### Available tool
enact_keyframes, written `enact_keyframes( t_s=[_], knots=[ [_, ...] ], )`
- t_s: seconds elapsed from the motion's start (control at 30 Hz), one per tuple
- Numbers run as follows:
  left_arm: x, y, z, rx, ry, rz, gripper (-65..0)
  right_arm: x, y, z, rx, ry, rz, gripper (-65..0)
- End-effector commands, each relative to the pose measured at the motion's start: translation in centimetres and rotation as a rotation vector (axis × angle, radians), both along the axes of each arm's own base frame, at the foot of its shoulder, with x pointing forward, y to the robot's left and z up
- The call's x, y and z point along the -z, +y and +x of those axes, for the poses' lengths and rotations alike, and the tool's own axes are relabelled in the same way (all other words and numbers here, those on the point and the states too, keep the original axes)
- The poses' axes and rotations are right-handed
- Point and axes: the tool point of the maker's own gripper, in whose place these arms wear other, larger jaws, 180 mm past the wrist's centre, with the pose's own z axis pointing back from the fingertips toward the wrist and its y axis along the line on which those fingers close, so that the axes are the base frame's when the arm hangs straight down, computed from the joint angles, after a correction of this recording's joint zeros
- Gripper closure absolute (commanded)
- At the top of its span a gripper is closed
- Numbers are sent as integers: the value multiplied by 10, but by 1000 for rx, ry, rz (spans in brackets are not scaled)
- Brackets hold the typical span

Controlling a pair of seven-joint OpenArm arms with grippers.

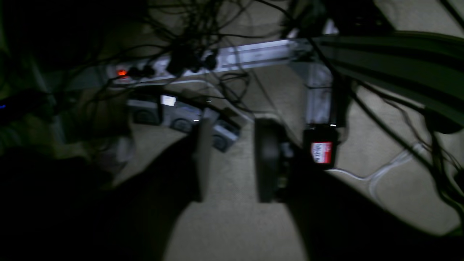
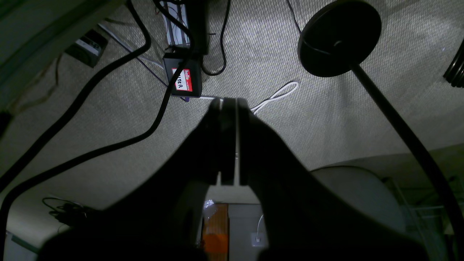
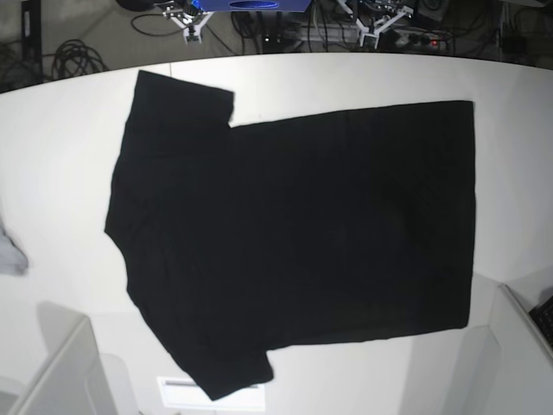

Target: Fold the T-shirt properly

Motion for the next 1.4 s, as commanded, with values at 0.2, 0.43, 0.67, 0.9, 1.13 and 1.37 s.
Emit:
enact_keyframes(
  t_s=[0.2,0.43,0.67,0.9,1.13,1.37],
  knots=[
    [0,3,-6,1,7,9,0,0,-3,-4,-2,5,-8,0],
    [-1,5,-10,1,10,12,0,0,-3,-2,-3,2,-8,0],
    [-1,7,-11,-5,10,14,0,0,-3,6,-3,-25,-8,0],
    [-1,7,-9,-2,7,14,0,0,-4,5,-4,-28,-9,0],
    [-1,7,-11,0,10,13,0,0,-14,8,-5,-33,-24,0],
    [-2,6,-20,9,22,12,0,-1,-29,6,1,-32,-48,0]
  ],
)
